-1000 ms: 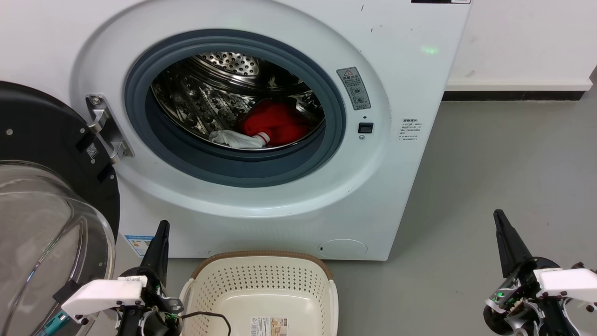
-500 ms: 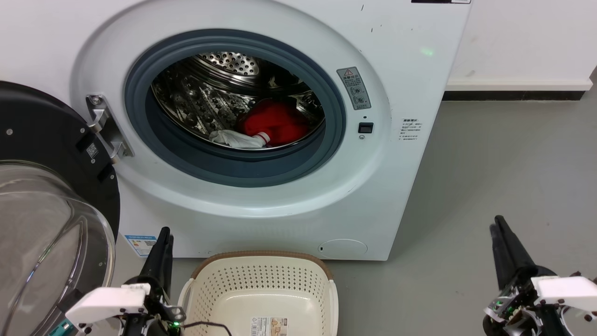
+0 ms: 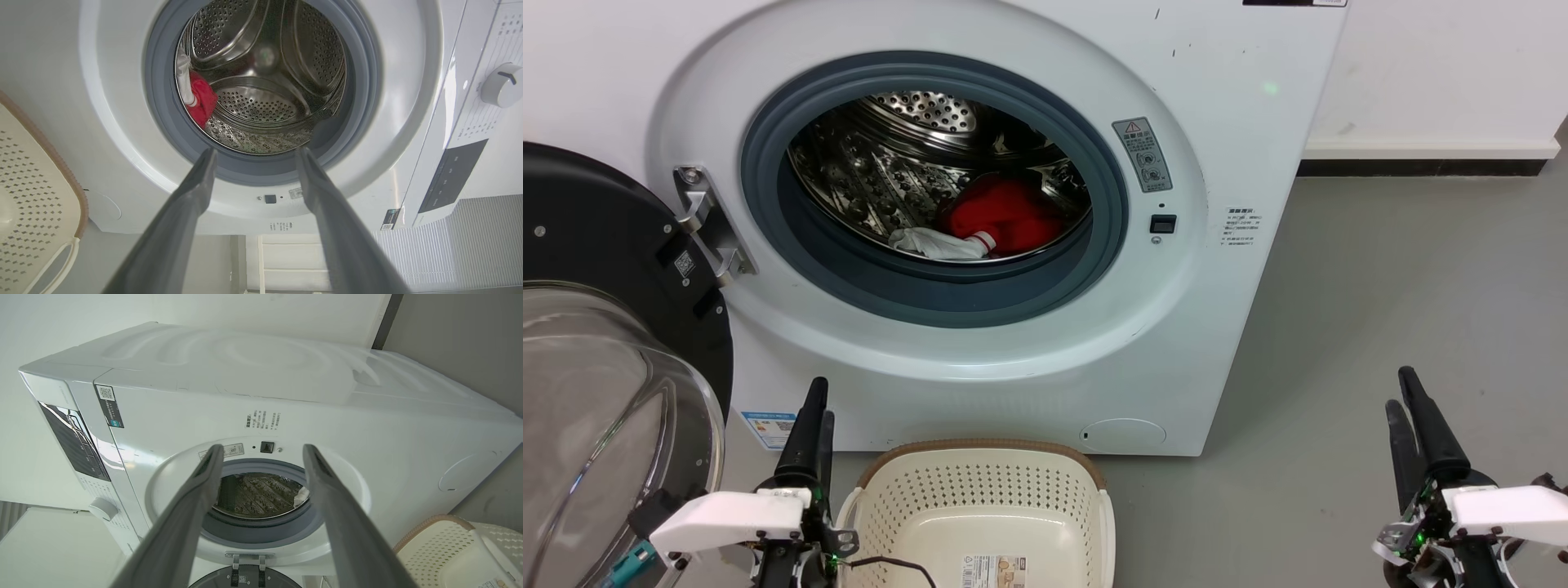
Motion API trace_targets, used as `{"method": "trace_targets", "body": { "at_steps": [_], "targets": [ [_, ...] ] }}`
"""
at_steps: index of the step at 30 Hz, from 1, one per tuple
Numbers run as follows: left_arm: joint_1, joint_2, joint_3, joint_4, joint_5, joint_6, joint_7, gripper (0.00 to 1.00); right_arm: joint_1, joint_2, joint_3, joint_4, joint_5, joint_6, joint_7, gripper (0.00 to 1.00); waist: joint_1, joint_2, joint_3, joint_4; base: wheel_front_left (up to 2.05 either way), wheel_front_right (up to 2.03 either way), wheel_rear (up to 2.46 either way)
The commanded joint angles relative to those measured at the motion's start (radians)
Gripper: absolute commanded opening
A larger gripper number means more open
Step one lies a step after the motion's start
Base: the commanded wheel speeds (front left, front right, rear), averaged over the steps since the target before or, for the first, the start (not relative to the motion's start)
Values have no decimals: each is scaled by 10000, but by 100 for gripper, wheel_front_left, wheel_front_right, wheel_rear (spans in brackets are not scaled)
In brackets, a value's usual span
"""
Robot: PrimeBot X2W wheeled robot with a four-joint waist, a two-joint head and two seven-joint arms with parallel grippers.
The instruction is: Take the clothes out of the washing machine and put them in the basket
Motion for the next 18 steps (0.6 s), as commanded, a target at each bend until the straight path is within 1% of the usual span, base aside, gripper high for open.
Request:
{"method": "trace_targets", "body": {
  "at_steps": [1, 6, 7, 18],
  "targets": [
    [-340, 47, -61, -225, 388, -17, -93, 100, -91, -8, 20, -257, -336, 2, -111, 100, 0, -1, -2, 4, 0, 0, 0],
    [-380, 72, -233, -375, 1657, -19, -310, 100, -40, -8, 46, -454, -1515, 2, -328, 100, 0, -1, -6, 14, 0, 0, 0],
    [-393, 76, -289, -424, 2161, -19, -394, 100, -21, -7, 65, -539, -2054, 2, -411, 100, 0, -1, -6, 17, 0, 0, 0],
    [-476, 76, -423, -531, 4743, -23, -828, 100, 147, -6, 169, -997, -5152, 1, -839, 100, 0, -1, -12, 27, 0, 0, 0]
  ]
}}
